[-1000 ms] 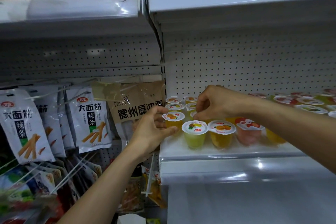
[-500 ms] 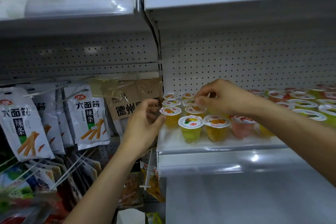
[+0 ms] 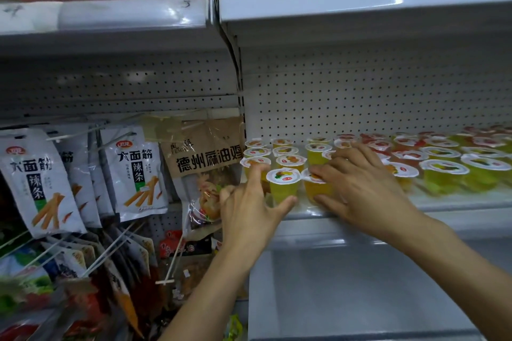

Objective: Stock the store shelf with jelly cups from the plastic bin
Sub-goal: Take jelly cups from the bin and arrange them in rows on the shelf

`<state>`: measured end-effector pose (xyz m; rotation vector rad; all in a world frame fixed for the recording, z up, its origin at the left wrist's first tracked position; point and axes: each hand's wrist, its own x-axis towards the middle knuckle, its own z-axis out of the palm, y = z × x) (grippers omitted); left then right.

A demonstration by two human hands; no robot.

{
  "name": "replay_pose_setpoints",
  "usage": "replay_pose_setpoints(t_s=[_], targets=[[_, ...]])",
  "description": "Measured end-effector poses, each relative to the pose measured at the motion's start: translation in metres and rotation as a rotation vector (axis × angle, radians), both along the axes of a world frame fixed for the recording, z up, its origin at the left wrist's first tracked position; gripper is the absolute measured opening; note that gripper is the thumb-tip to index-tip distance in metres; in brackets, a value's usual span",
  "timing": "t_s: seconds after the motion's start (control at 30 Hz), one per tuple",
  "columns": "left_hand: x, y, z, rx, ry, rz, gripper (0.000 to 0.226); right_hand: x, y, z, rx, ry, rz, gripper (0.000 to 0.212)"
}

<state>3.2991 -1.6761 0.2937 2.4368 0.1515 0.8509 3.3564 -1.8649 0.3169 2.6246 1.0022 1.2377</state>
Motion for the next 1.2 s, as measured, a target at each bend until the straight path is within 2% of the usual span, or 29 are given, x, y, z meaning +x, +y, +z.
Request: replay_pose_setpoints(t_s=[0.13, 0.23, 0.33, 0.57, 0.8, 1.03, 1.1, 1.2], targets=[[-0.001, 0.011, -0.006, -0.059, -0.026, -0.008, 0.056, 0.003, 0.002, -0.001, 0.017, 0.009, 0.028, 0.050], [-0.004, 0.026, -0.009, -0.060, -0.019, 0.024, 0.056, 0.001, 0.012, -0.006, 0.084, -0.009, 0.088, 0.048], [-0.004, 0.037, -0.011, -0.123, -0.018, -0.036, 0.058, 0.000, 0.025, -0.014, 0.156, 0.011, 0.127, 0.048], [-0.004, 0.038, -0.011, -0.177, -0.038, -0.095, 0.070, -0.004, 0.036, -0.030, 0.323, 0.229, 0.152, 0.046], [-0.006, 0.039, -0.012, -0.227, -0.070, -0.125, 0.060, -0.008, 0.040, -0.031, 0.485, 0.378, 0.232, 0.050], [-0.004, 0.043, -0.014, -0.219, -0.079, -0.147, 0.061, -0.008, 0.043, -0.032, 0.520, 0.411, 0.251, 0.051], [-0.006, 0.043, -0.014, -0.196, -0.084, -0.154, 0.064, -0.010, 0.043, -0.033, 0.518, 0.400, 0.238, 0.052], [-0.011, 0.043, -0.014, -0.181, -0.070, -0.157, 0.083, -0.013, 0.044, -0.035, 0.524, 0.395, 0.238, 0.061]])
